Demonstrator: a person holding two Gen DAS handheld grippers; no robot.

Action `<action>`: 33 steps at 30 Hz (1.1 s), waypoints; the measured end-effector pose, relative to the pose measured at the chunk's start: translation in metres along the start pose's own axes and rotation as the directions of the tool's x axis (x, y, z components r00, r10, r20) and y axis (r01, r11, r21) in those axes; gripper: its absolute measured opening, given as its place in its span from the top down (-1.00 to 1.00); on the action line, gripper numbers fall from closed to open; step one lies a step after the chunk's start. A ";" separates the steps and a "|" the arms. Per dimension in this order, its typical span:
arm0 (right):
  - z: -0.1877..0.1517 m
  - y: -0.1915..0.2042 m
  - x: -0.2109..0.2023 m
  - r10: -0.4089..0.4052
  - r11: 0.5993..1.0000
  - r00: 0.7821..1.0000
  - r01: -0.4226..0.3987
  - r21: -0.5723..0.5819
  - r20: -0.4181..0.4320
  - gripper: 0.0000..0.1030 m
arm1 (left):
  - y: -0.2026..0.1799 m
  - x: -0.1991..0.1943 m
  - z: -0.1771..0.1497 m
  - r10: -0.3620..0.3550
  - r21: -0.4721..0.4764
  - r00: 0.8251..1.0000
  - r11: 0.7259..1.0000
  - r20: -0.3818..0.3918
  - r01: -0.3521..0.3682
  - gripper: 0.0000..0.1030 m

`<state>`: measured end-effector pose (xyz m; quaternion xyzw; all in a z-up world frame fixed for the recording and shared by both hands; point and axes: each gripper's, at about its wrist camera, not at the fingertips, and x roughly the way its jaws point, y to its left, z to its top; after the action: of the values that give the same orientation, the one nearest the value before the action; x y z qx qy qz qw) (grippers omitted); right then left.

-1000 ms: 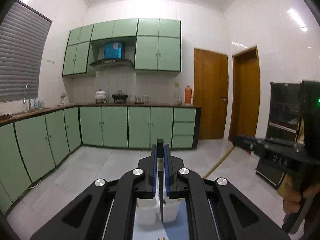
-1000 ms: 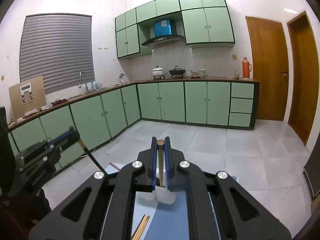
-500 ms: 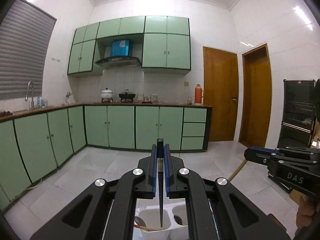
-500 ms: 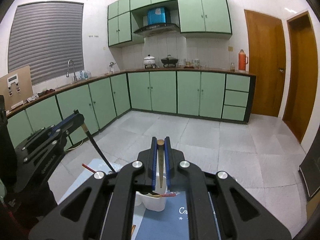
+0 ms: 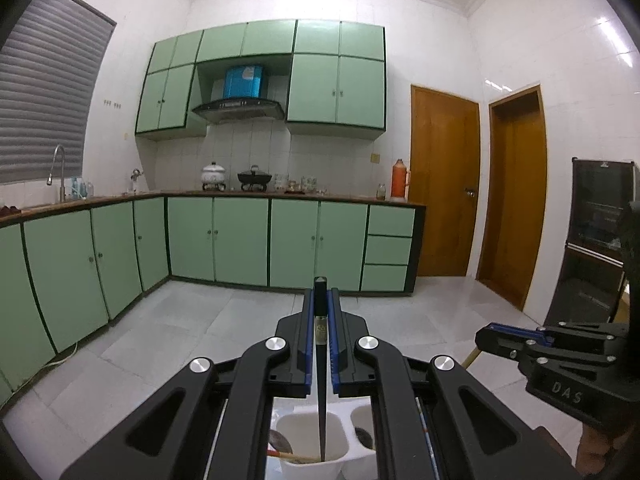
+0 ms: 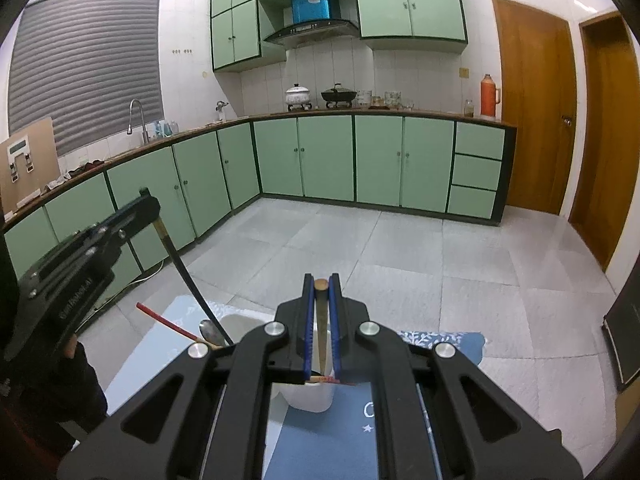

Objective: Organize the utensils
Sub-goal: 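Lower both chopsticks into the white holder and open both tools, then move both open tools back over the remaining chopsticks on the mat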

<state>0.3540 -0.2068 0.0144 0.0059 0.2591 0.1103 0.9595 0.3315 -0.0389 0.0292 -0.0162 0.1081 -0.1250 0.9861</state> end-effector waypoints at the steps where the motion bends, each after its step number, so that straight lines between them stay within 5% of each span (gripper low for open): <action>1: -0.003 0.000 0.001 0.007 1.000 1.000 -0.007 0.000 -0.009 0.87 | 0.001 0.003 -0.002 0.002 -0.001 1.000 1.000 -0.017 -0.002 0.87; 6: -0.008 -0.004 0.001 0.007 1.000 1.000 -0.007 0.020 -0.019 0.74 | 0.009 0.012 -0.010 0.005 -0.031 0.996 0.999 -0.090 -0.008 0.37; 16: -0.036 -0.013 -0.038 -0.016 0.998 0.999 0.014 0.056 0.032 0.15 | 0.008 -0.028 -0.020 0.016 -0.001 0.993 1.000 -0.113 -0.016 0.14; 24: -0.088 -0.003 -0.072 -0.014 0.998 1.000 0.013 0.062 0.019 -0.10 | -0.003 -0.074 -0.056 0.004 0.022 0.986 1.000 -0.165 0.000 -0.11; 33: -0.163 0.016 -0.097 -0.037 0.998 0.999 0.038 0.050 -0.031 -0.44 | 0.001 -0.116 -0.133 0.008 -0.016 0.947 1.000 -0.321 -0.014 -0.27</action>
<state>0.1880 -0.2199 -0.0778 0.0234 0.2761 0.0859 0.9570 0.1932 -0.0096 -0.0761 -0.0039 0.2682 -0.1193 0.9559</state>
